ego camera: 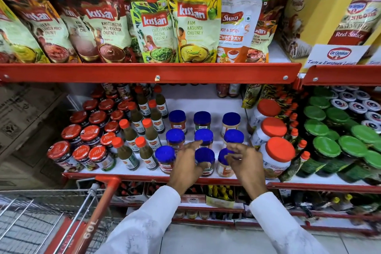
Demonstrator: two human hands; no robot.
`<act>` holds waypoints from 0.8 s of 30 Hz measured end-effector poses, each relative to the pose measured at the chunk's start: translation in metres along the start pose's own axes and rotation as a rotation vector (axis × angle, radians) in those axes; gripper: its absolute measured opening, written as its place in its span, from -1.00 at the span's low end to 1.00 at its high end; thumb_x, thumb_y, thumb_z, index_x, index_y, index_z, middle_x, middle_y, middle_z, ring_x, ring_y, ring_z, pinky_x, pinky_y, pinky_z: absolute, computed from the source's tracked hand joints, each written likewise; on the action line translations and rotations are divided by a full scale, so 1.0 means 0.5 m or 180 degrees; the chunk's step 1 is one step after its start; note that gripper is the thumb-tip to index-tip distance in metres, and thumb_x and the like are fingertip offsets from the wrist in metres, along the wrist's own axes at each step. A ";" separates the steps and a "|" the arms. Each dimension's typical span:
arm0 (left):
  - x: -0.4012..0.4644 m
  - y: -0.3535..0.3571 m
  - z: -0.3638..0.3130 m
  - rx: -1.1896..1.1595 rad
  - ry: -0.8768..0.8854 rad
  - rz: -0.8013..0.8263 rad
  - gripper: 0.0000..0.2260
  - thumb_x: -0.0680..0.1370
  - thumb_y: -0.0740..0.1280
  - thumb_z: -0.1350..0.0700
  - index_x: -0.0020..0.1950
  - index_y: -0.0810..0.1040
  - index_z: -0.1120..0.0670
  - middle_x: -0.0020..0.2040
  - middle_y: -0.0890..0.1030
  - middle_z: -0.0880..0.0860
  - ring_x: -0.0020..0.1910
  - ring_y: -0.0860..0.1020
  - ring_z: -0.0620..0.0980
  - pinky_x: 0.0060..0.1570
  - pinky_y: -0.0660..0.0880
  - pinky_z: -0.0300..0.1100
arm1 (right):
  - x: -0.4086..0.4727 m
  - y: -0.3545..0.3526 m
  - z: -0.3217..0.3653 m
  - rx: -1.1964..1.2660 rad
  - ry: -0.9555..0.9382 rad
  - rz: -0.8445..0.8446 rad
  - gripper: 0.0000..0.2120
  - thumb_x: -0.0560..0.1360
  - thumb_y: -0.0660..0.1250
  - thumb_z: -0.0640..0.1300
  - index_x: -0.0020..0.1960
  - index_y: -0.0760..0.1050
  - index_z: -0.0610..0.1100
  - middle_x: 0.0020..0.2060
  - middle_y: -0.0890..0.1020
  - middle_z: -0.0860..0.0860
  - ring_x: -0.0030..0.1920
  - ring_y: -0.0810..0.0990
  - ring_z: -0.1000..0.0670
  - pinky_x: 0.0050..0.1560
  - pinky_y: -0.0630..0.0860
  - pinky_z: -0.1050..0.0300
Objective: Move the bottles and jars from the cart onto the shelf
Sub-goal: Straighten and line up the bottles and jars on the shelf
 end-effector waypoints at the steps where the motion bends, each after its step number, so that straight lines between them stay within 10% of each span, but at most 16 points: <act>1: 0.002 0.005 -0.014 0.0255 0.0209 0.0021 -0.31 0.41 0.53 0.05 0.48 0.33 -0.03 0.45 0.45 0.03 0.45 0.36 0.05 0.36 0.37 -0.03 | 0.000 -0.015 -0.010 -0.0111 -0.0094 -0.0115 -0.62 0.41 0.43 -0.37 0.18 0.61 -0.11 0.05 0.71 -0.02 -0.14 0.65 0.13 -0.12 0.54 0.41; 10: 0.045 0.091 -0.088 0.1712 0.0972 0.0332 -0.66 0.43 0.42 0.05 0.19 0.51 0.04 0.06 0.64 0.08 0.22 0.39 0.13 0.09 0.23 0.02 | 0.005 -0.029 -0.079 -0.0161 0.0076 0.0669 -0.49 0.47 0.36 -0.34 0.39 0.44 -0.08 0.26 0.62 -0.03 0.28 0.56 -0.05 0.27 0.54 -0.11; 24: 0.049 0.139 -0.110 0.1332 0.0796 0.0408 -0.42 0.42 0.48 0.15 0.40 0.39 -0.06 0.19 0.54 0.10 0.27 0.36 0.12 0.22 0.30 0.01 | 0.001 -0.080 -0.093 -0.0136 -0.0024 0.0327 -0.61 0.47 0.31 -0.42 0.28 0.52 -0.23 0.08 0.68 -0.08 0.11 0.63 -0.03 -0.02 0.42 0.55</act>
Point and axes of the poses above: each hand's wrist, its own x-axis towards the middle knuckle, its own y-axis out of the palm, z = x × y, the point moved 2 cm from there along x, towards the middle knuckle
